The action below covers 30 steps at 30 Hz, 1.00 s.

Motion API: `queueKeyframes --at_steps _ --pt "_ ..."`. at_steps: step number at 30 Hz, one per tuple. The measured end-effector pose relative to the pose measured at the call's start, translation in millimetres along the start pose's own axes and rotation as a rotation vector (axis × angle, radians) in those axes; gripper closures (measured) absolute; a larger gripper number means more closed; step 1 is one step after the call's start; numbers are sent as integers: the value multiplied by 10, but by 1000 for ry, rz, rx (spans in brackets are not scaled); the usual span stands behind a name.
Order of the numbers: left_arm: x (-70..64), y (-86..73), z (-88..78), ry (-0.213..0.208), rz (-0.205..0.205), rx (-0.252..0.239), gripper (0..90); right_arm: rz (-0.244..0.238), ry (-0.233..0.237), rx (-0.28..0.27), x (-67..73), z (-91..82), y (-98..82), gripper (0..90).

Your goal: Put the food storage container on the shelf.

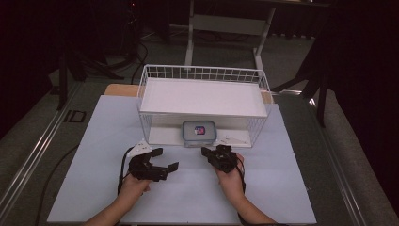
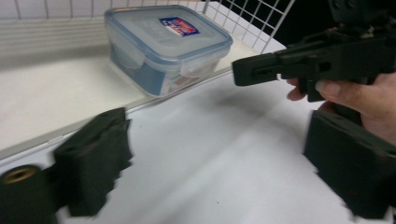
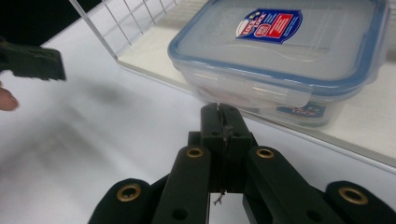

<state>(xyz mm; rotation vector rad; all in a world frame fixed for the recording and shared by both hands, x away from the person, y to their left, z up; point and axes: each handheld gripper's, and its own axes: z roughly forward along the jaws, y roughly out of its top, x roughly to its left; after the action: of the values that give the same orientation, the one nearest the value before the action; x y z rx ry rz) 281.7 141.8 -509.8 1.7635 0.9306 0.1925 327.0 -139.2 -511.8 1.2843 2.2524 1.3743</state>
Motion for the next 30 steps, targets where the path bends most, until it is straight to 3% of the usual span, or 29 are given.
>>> queueKeyframes --at_steps 1,6,12,17,30 --pt "0 0 0 0 0 0 14 0 0 0 0 0 0 898" --pt "-3 -15 -9 38 32 -19 14 -10 -17 27 2 113 16 900" --pt "-32 -55 30 65 75 5 15 3 -39 36 -37 239 38 900" --pt "-49 -53 40 46 73 -14 15 5 -52 34 -52 312 65 900" --pt "-35 -60 32 61 68 -22 15 17 -71 16 -106 507 156 899"
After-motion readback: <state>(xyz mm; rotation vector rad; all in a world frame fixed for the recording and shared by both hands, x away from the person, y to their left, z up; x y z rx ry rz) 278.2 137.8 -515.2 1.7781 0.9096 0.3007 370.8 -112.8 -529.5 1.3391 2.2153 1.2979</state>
